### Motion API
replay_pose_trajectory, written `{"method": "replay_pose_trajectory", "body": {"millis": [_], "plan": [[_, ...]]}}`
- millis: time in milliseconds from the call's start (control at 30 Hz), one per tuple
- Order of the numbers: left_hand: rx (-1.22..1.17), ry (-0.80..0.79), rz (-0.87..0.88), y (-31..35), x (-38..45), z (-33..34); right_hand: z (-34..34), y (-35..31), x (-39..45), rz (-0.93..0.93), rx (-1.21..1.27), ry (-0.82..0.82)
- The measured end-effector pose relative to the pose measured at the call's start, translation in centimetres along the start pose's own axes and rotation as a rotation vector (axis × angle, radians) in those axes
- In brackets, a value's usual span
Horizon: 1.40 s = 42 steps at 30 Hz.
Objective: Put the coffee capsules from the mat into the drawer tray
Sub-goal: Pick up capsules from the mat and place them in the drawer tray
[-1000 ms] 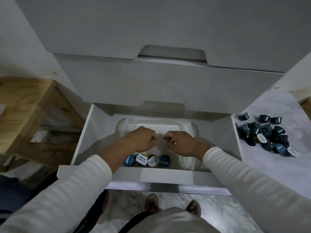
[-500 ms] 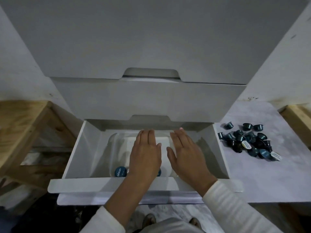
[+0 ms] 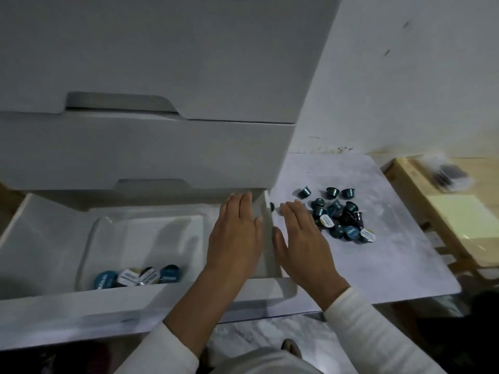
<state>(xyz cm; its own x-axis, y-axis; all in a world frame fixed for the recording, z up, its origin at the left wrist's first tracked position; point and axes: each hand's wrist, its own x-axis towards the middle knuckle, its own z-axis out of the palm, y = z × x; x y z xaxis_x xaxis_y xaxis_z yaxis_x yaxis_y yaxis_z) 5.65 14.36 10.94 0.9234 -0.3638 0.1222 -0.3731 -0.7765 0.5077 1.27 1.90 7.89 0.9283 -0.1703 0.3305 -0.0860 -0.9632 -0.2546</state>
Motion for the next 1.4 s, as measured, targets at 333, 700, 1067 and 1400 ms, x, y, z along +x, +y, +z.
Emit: {"method": "replay_pose_trajectory", "body": {"millis": [333, 700, 1067, 1400], "plan": [[-0.123, 0.006, -0.017, 12.5, 0.8, 10.0, -2.9, 15.3, -2.3, -0.015, 0.017, -0.081], [-0.232, -0.313, -0.171, 16.2, 2.7, 21.5, -0.6, 26.3, -3.3, 0.15, 0.072, -0.213], [-0.41, -0.218, -0.317, 17.0, 5.5, 25.8, 1.3, 29.6, -1.2, 0.508, 0.444, -0.278], [-0.517, -0.141, -0.443, 16.8, 6.0, 25.5, 1.2, 30.8, -1.0, 0.852, 0.825, -0.219]]}}
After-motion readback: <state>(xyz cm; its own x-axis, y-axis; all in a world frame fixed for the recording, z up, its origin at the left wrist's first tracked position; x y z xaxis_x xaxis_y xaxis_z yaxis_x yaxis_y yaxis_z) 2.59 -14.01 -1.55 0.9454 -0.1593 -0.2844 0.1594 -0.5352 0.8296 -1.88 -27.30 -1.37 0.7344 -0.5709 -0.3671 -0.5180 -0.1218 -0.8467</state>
